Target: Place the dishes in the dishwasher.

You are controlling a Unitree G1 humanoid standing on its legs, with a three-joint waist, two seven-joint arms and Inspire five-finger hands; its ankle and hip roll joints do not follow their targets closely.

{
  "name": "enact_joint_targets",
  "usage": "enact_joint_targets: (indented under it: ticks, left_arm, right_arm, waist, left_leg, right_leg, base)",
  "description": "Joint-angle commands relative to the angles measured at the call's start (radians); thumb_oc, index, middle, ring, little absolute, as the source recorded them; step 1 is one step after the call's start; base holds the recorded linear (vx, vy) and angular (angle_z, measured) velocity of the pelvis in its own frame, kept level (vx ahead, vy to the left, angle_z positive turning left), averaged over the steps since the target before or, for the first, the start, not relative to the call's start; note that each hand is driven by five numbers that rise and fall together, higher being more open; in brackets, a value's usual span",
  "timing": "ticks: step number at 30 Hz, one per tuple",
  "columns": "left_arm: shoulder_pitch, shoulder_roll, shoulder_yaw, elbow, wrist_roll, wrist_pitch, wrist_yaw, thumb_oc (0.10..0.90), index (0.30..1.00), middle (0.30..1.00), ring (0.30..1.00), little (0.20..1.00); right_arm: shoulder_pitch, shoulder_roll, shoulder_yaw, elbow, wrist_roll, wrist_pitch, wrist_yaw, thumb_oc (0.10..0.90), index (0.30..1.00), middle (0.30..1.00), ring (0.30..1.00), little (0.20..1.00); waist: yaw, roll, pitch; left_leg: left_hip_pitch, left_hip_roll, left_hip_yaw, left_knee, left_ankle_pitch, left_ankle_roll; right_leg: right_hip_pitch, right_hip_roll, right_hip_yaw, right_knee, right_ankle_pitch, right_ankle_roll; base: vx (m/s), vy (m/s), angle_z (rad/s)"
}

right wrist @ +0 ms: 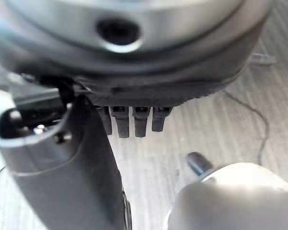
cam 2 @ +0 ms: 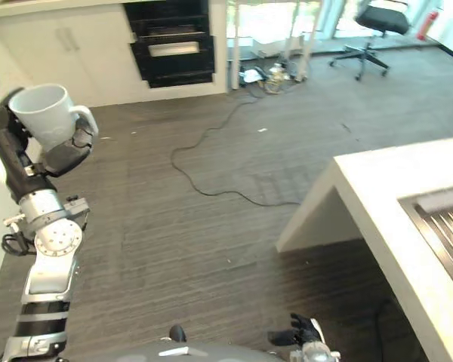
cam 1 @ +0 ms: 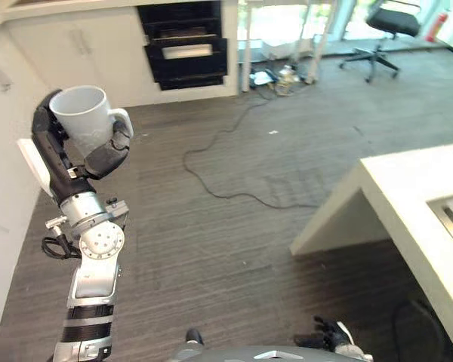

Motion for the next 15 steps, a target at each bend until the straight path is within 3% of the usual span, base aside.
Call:
enact_joint_targets:
  ticks: [1,3,4,5,6,8,9,11,12,15]
  left_arm:
    - [-0.133,0.080,-0.053,-0.152,0.080,-0.085,0.014,0.400,0.300,0.300,0.300,0.300]
    - [-0.138,0.082,-0.053,-0.148,0.081,-0.086,0.016,0.400,0.300,0.300,0.300,0.300]
    - [-0.151,0.086,-0.095,-0.139,0.079,-0.090,0.017,0.400,0.300,0.300,0.300,0.300]
    - [-0.179,0.080,-0.157,-0.098,0.074,-0.088,0.024,0.400,0.300,0.300,0.300,0.300]
    - [-0.199,0.075,-0.170,-0.073,0.079,-0.087,0.005,0.400,0.300,0.300,0.300,0.300]
    - [-0.199,0.076,-0.170,-0.072,0.079,-0.088,0.005,0.400,0.300,0.300,0.300,0.300]
    - [-0.188,0.085,-0.160,-0.071,0.097,-0.066,0.009,0.400,0.300,0.300,0.300,0.300]
    - [-0.172,0.072,-0.168,-0.091,0.074,-0.088,-0.020,0.400,0.300,0.300,0.300,0.300]
    - [-0.168,0.051,-0.184,-0.075,0.056,-0.096,-0.032,0.400,0.300,0.300,0.300,0.300]
    - [-0.120,0.054,-0.145,-0.044,0.013,-0.103,-0.051,0.400,0.300,0.300,0.300,0.300]
  right_arm:
    - [-0.008,-0.008,-0.004,-0.041,0.035,-0.018,-0.017,0.800,0.900,0.900,0.900,0.900]
    - [-0.010,-0.008,-0.003,-0.043,0.036,-0.017,-0.017,0.800,0.900,0.900,0.900,0.900]
    - [-0.024,-0.008,0.015,-0.058,0.041,-0.017,-0.011,0.800,0.900,0.900,0.900,0.900]
    - [-0.035,-0.009,0.045,-0.068,0.071,-0.033,-0.003,0.800,0.900,0.900,0.900,0.900]
    - [-0.036,-0.008,0.069,-0.065,0.082,-0.036,0.000,0.800,0.900,0.900,0.900,0.900]
    - [-0.037,-0.007,0.070,-0.064,0.082,-0.036,0.000,0.800,0.900,0.900,0.900,0.900]
    - [-0.057,-0.003,0.076,-0.034,0.064,-0.020,-0.022,0.800,0.900,0.900,0.900,0.900]
    - [-0.061,0.003,0.070,-0.026,0.074,-0.025,-0.037,0.800,0.900,0.900,0.900,0.900]
    - [-0.060,0.002,0.057,-0.040,0.099,-0.034,-0.028,0.800,0.900,0.900,0.900,0.900]
    - [-0.070,-0.006,0.037,-0.030,0.111,-0.022,-0.024,0.800,0.900,0.900,0.900,0.900]
  waist:
    - [-0.062,0.015,0.048]
    - [-0.058,0.012,0.048]
    - [-0.085,0.013,0.057]
    - [-0.158,0.016,0.060]
    - [-0.170,0.015,0.066]
    - [-0.173,0.016,0.067]
    - [-0.155,0.006,0.071]
    - [-0.137,0.003,0.068]
    - [-0.143,-0.022,0.054]
    - [-0.133,-0.028,0.025]
  left_leg:
    - [0.046,-0.010,-0.104,-0.048,-0.119,-0.006]
    - [0.044,-0.012,-0.099,-0.048,-0.122,-0.004]
    - [0.030,-0.010,-0.109,-0.048,-0.105,0.005]
    - [0.034,-0.014,-0.196,-0.048,-0.104,-0.006]
    - [0.026,-0.029,-0.233,-0.048,-0.099,-0.009]
    - [0.028,-0.027,-0.236,-0.048,-0.101,-0.010]
    - [0.044,-0.019,-0.225,-0.048,-0.117,-0.016]
    - [0.049,-0.018,-0.237,-0.048,-0.110,-0.015]
    - [0.045,-0.022,-0.244,-0.048,-0.106,-0.020]
    - [0.061,-0.015,-0.214,-0.048,-0.109,-0.028]
  right_leg:
    - [-0.077,-0.077,0.245,0.212,0.022,0.075]
    - [-0.092,-0.083,0.257,0.229,0.017,0.078]
    - [-0.183,0.015,0.414,0.289,-0.026,0.056]
    - [-0.264,0.229,0.683,0.235,-0.143,0.054]
    - [-0.293,0.277,0.754,0.123,-0.146,0.023]
    - [-0.280,0.279,0.750,0.104,-0.140,0.022]
    - [-0.297,0.235,0.658,-0.039,-0.090,0.025]
    - [-0.248,0.220,0.648,-0.029,-0.104,0.029]
    - [-0.218,0.213,0.676,-0.081,-0.092,0.022]
    - [-0.150,0.210,0.649,-0.165,-0.060,0.019]
  base:
    - [0.15,0.158,1.18]
    - [0.06,0.111,1.08]
    - [0.18,0.133,1.01]
    - [0.34,0.088,0.95]
    - [0.36,0.026,0.30]
    - [0.18,-0.076,1.26]
    - [0.17,-0.109,1.52]
    - [0.11,-0.061,0.23]
    - [0.03,-0.047,0.11]
    - [0.15,-0.116,0.09]
